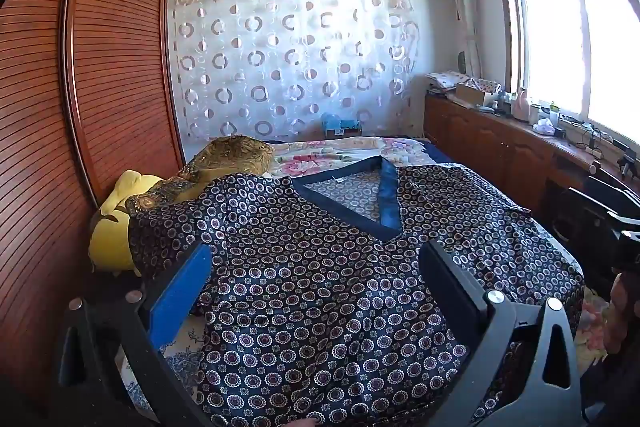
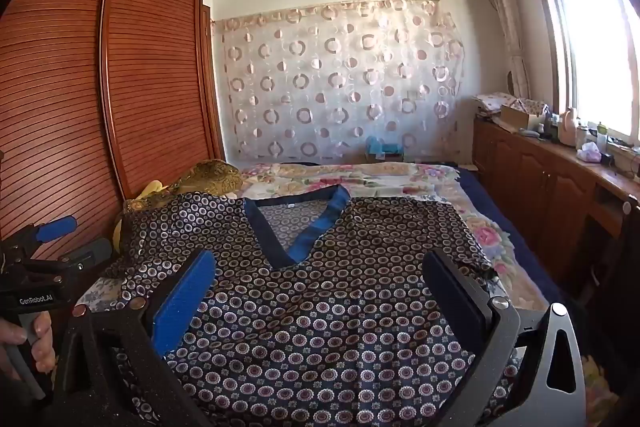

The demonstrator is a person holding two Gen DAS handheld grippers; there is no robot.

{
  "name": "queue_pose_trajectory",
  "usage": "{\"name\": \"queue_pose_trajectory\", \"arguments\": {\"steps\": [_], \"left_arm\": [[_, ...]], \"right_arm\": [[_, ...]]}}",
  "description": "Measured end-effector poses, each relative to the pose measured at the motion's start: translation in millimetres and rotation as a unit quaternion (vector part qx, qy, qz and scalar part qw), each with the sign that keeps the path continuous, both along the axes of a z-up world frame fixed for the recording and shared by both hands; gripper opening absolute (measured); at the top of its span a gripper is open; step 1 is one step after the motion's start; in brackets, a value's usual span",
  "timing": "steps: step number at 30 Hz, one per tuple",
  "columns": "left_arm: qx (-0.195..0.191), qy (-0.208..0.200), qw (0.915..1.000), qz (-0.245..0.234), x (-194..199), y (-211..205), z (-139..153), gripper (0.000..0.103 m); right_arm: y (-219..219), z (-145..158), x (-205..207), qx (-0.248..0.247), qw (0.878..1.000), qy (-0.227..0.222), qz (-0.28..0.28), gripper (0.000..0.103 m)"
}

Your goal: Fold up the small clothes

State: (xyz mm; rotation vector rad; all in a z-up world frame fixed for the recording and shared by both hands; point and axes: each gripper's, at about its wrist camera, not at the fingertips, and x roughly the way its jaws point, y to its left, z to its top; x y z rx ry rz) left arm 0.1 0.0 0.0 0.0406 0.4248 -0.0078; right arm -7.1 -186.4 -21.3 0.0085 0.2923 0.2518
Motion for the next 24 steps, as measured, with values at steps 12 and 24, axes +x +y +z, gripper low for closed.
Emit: {"name": "queue_pose_trajectory", "arguments": {"steps": [12, 24], "left_arm": [[-0.009, 0.0, 0.9999, 0.005, -1.1, 1.6, -6.1, 0.103], [-0.017, -0.003, 0.9998, 0.011, -3.0, 4.5, -3.1, 0.103]], "right_arm": [[-2.6, 1.1, -0.5, 0.0, 1.0, 0.0, -0.001, 0.103], [0.9, -1.9, 0.6, -0.003, 1.0, 0.004, 0.0, 0.103]]}}
